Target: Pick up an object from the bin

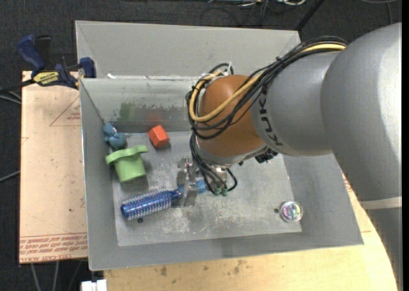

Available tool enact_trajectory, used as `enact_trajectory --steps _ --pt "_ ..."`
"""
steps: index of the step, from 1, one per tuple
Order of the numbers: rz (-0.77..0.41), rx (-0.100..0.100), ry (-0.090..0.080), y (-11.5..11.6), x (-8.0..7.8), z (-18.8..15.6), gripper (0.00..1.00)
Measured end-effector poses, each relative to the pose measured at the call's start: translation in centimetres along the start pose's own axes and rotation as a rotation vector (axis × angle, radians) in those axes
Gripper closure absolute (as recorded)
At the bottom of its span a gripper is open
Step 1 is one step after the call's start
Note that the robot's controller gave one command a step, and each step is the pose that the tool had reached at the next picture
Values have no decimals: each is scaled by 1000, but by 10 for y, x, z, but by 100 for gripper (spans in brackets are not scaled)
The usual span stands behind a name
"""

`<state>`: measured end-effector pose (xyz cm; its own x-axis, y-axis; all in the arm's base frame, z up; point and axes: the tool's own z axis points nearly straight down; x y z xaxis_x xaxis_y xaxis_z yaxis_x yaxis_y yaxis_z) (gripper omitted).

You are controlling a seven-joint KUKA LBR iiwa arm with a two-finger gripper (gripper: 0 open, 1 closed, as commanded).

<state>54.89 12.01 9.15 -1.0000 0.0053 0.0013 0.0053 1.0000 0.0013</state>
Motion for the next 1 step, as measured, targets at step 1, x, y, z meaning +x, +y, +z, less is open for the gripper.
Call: enact_trajectory --steps 1 --pt "-16 -2 -8 22 28 -119 100"
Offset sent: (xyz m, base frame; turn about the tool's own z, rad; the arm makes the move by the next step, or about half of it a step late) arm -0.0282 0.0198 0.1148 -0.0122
